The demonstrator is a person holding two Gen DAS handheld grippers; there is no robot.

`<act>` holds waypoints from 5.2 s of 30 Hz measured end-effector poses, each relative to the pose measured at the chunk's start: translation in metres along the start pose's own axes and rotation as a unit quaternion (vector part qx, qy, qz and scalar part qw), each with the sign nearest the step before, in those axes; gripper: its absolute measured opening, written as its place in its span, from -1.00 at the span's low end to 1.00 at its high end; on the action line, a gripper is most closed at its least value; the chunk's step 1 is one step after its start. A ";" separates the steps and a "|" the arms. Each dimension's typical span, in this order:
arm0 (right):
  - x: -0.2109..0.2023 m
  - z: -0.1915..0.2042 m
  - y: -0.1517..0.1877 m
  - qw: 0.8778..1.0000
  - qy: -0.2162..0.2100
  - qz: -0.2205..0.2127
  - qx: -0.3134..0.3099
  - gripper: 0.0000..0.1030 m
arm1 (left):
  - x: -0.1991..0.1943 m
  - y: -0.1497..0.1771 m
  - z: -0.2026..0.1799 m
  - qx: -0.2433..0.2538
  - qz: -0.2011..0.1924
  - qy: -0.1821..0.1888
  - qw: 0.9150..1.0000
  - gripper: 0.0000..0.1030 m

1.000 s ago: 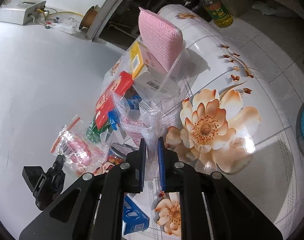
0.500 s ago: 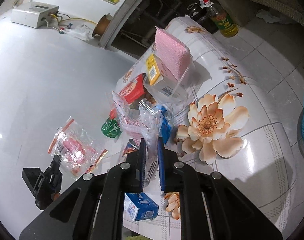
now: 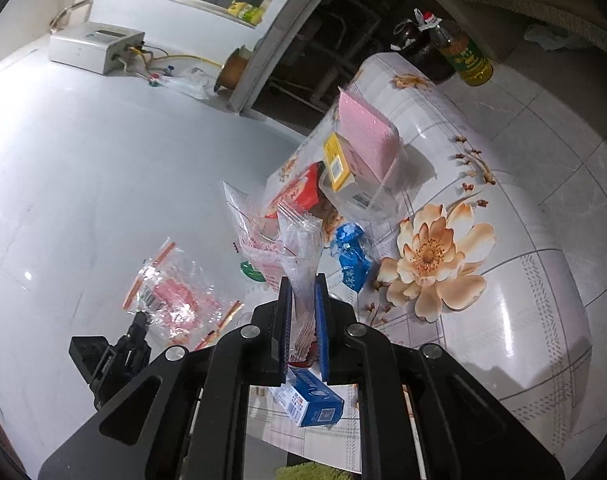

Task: Collect trash
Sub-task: 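Carry both items to the blue wastebasket and open both tools, then return both tools to the table and approach the blue-white box and red can, then grasp the red Drink Milk can with the right tool while the left tool approaches the blue-white box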

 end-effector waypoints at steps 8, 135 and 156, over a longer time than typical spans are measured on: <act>-0.034 -0.008 0.000 0.999 -0.021 -0.030 0.010 -0.78 | 0.033 0.005 -0.045 0.033 0.029 0.043 0.998 -0.90; 0.211 0.092 0.046 0.816 0.349 0.228 -0.400 0.75 | 0.080 0.116 0.053 -0.045 0.128 -0.005 0.991 -0.28; 0.152 0.008 0.019 0.958 0.170 0.219 -0.067 0.25 | 0.079 0.116 0.054 -0.047 0.126 0.000 0.991 -0.28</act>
Point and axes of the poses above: each gripper's, at about its wrist camera, not at the fingertips, and x roughly the way its jaws point, z to its left, y to its underside, the point moved 5 cm from there along x, roughly the way its jaws point, and after that the axes turned 11 degrees about z, right-handed, at the moved point
